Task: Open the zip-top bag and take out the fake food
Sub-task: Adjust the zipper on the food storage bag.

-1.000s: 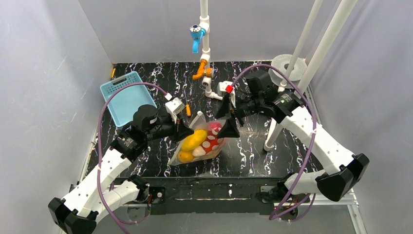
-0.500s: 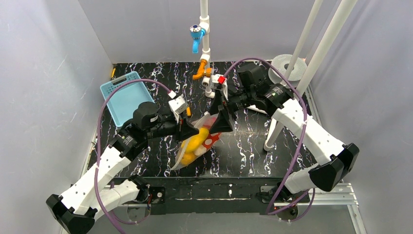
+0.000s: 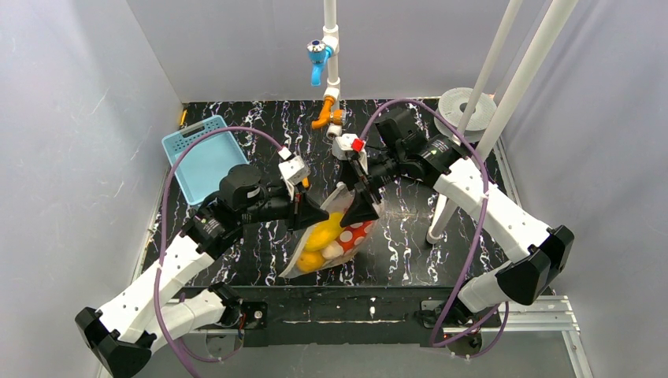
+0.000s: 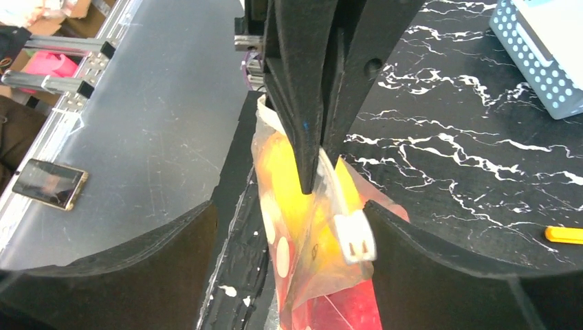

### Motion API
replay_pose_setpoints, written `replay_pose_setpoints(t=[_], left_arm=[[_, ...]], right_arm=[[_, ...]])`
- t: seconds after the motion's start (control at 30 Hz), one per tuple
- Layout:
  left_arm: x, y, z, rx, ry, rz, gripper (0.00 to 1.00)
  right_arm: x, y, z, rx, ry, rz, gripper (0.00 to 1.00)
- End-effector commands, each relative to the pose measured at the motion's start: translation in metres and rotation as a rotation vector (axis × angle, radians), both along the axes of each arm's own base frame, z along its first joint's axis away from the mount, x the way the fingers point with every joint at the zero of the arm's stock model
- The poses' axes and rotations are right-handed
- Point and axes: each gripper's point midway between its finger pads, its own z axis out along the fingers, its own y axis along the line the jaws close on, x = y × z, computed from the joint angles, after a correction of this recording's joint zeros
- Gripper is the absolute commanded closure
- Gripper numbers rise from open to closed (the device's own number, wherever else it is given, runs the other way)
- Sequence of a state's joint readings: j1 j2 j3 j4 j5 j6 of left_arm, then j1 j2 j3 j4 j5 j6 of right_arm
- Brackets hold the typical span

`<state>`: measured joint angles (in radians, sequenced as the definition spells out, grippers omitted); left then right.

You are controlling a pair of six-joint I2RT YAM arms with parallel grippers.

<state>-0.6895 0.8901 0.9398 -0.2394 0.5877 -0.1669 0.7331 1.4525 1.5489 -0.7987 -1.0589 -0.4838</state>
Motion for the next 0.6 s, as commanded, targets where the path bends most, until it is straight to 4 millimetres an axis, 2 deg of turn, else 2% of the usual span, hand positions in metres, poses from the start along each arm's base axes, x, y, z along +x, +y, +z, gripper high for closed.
replay_pose_setpoints(t=[0.0, 0.2, 0.33, 0.43, 0.47, 0.57], left_arm=[[-0.0105, -0.0028, 0.0456, -0.119, -0.089, -0.045, 1.00], [-0.0145, -0.0015, 0.0503, -0.150, -0.093, -0.045, 1.00], [-0.0154, -0.0004, 0.0504, -0.156, -0.096, -0.042, 1.00], [-0.0156, -0.0001, 0.0483, -0.155, -0.090, -0.040, 1.00], [-0.0161, 0.0000, 0.0474, -0.155, -0.088, -0.041, 1.00], [-0.0176, 0.0002, 0.0482, -0.164, -0.087, -0.043, 1.00]], right_arm=[[-0.0191, -0.0077, 0.0111, 0.065, -0.044, 0.096, 0.23], [-0.0212, -0.0080, 0.0122, 0.071, -0.033, 0.104, 0.58], [-0.0210, -0.0079, 0.0133, 0.068, -0.026, 0.095, 0.72], [-0.0212, -0.0084, 0.0141, 0.064, -0.018, 0.083, 0.74], [-0.0208, -0.0085, 0.0144, 0.064, -0.013, 0.078, 0.71], [-0.0215, -0.0099, 0.0156, 0.068, 0.011, 0.072, 0.53]])
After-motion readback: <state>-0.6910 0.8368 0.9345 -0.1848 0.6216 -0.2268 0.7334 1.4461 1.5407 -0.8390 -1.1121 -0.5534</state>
